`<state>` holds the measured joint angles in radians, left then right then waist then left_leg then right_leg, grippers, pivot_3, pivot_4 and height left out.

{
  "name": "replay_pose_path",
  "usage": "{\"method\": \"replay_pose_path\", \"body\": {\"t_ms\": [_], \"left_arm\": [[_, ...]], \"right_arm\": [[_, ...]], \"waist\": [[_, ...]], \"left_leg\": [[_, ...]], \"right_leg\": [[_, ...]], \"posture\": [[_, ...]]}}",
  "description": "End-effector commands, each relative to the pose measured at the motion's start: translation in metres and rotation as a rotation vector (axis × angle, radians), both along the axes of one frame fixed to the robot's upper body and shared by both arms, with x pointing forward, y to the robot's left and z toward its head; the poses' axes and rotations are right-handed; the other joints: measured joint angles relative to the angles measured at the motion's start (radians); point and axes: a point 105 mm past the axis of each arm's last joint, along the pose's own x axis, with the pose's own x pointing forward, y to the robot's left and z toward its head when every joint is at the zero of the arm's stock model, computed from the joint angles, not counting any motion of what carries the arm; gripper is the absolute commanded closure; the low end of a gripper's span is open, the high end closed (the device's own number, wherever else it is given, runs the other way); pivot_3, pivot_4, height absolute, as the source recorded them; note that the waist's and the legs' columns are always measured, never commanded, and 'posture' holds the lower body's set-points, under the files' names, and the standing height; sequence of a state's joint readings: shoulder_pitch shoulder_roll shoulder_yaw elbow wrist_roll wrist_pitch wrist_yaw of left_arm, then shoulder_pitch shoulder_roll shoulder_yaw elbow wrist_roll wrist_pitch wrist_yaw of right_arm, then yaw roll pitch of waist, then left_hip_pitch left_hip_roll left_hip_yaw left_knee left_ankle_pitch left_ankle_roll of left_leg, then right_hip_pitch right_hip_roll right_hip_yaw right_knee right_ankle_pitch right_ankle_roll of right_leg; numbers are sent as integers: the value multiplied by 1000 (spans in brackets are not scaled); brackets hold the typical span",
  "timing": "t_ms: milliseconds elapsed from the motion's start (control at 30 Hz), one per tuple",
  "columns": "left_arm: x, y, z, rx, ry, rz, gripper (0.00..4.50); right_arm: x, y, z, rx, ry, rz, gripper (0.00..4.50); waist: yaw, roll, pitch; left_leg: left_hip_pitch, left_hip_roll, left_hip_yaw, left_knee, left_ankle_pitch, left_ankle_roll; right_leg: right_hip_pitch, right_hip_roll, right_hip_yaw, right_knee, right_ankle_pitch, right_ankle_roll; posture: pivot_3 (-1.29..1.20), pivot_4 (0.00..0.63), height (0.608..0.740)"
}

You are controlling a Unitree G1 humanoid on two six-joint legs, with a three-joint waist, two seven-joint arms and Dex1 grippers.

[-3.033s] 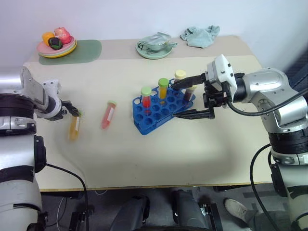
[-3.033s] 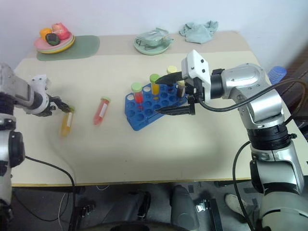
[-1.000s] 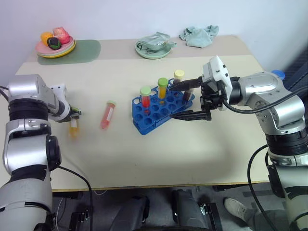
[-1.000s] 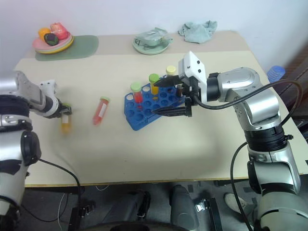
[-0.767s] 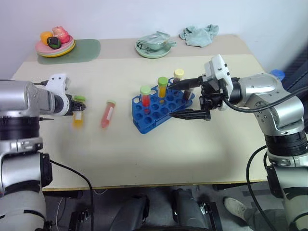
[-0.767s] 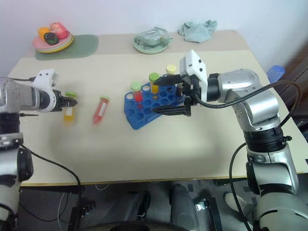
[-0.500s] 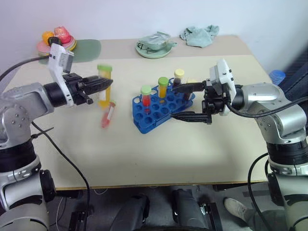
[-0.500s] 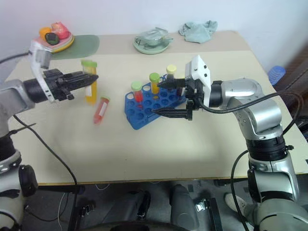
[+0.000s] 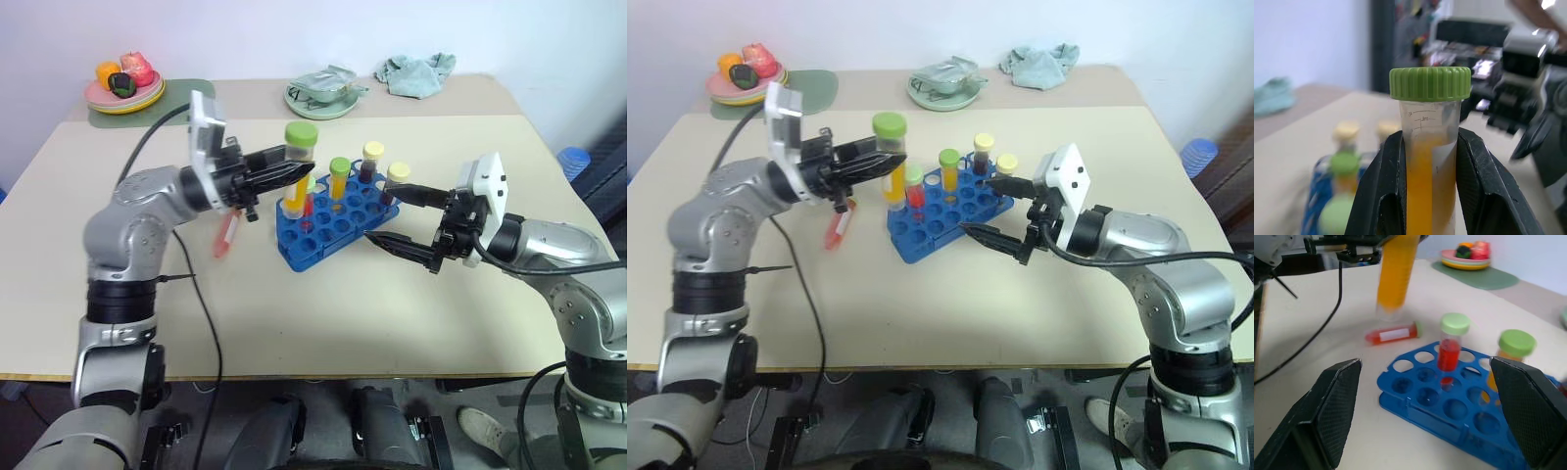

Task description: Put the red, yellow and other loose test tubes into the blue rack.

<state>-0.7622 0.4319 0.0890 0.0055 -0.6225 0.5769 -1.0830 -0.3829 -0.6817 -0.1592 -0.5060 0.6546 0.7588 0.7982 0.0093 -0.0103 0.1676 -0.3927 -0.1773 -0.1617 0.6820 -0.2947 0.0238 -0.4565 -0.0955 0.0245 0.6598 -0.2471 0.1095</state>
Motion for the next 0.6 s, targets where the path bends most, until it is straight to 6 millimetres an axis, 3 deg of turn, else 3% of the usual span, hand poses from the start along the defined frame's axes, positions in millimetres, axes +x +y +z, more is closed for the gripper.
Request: {"method": "replay_pose_path", "body": {"t_ms": [33,167,367,600], "left_arm": [[1,-11,3,-35,-19,-54,3744],[11,-27,-10,-25,-9,-63,3744],[23,-61,-13,-48,-6,13,3744],[22,-65,-12,-111,8,94,3744]], "right_arm": [[-9,0,13,18,-60,-31,180],[-12,-2,14,26,-62,-82,180],[-20,-8,12,34,-61,-156,180],[-27,-14,9,40,-54,-208,180]], "waist": [[-2,0,0],[3,0,0],[6,-1,0],[-1,0,0]], "left_leg": [[0,0,0,0,0,0],[0,0,0,0,0,0],[0,0,0,0,0,0],[1,0,0,0,0,1]], "right_leg": [[0,0,0,0,0,0],[0,0,0,0,0,0],[1,0,0,-1,0,1],[1,0,1,-1,1,1]], "posture": [[0,150,740],[0,150,740],[0,150,740],[0,150,740]]}}
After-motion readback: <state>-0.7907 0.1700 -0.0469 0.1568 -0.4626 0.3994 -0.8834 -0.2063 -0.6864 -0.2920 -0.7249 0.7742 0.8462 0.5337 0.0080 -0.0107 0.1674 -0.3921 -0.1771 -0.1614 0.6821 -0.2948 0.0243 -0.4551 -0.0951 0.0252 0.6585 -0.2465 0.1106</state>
